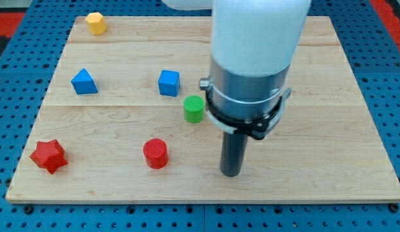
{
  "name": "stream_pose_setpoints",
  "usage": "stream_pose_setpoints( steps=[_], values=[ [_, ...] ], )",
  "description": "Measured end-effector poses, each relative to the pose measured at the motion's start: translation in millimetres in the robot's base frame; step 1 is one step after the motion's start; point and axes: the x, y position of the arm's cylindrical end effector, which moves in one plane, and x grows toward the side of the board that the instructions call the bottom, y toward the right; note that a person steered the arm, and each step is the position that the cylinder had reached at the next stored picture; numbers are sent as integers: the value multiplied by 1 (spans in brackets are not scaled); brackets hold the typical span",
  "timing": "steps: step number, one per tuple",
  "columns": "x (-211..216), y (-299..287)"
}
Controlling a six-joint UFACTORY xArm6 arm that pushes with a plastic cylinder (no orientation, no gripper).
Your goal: Move the red circle left to the green circle
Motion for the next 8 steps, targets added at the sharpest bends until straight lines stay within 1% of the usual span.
stream_pose_setpoints(
  steps=[1,2,3,4,5,6,7,8],
  values=[
    [-3,-31],
    [-30,-104],
    [-59,-126],
    [-25,-125],
    [1,-144],
    [-6,-201],
    [-32,-194],
    [-52,-171]
  ],
)
